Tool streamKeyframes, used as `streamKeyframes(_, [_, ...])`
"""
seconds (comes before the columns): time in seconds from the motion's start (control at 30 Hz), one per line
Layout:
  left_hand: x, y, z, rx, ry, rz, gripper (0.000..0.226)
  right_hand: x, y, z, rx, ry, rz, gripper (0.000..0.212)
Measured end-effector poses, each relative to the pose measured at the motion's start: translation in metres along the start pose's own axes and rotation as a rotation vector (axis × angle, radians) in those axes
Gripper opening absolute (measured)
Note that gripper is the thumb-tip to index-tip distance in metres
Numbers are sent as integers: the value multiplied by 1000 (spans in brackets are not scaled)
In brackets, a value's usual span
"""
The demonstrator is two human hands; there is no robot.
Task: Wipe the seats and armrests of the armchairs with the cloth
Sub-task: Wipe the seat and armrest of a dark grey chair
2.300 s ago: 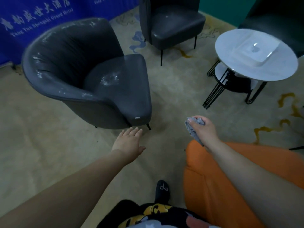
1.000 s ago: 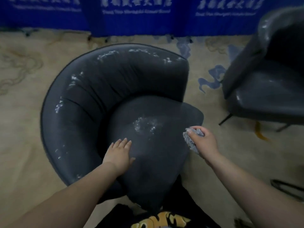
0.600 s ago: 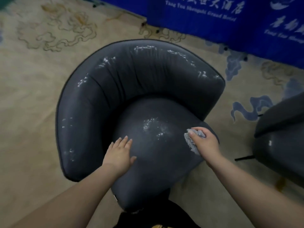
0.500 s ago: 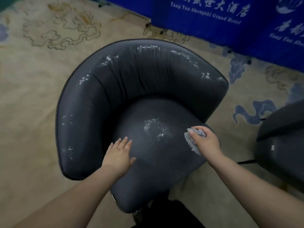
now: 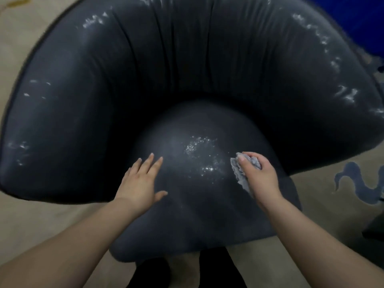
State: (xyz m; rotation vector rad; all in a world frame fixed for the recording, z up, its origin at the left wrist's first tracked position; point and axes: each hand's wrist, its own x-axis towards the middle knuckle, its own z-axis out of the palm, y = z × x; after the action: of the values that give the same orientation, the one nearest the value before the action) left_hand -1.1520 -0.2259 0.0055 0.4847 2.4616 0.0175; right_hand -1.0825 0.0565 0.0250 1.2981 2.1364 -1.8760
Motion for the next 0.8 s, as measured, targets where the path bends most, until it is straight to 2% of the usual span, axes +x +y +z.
streamKeyframes(0.17, [70,13,28,-46,-13,-109,113,71,26,12,-15,-78,-18,14])
streamKeyframes(0.33, [124,7,52,-103,-78,-197,131,129,46,39,-139,-112,-149,21])
streamKeyframes(0.43, [139,3,66,-141,-119,-196,138,161,54,60,-256,-32,-283,26])
streamKeyframes(0.57, [145,-3,82,-175,-64,-178,140,188,75,82,-540,75,-425,39])
streamKeyframes(0.63, [146,-5,86,-173,-46,-165,141,188,85,93,-572,93,-480,47])
streamKeyframes(0.7, [147,-6,87,-168,-29,-156,141,177,89,113,-567,-16,-588,52])
streamKeyframes(0.8, [146,-6,88,-174,-24,-147,141,164,92,132,-706,-300,-827,59])
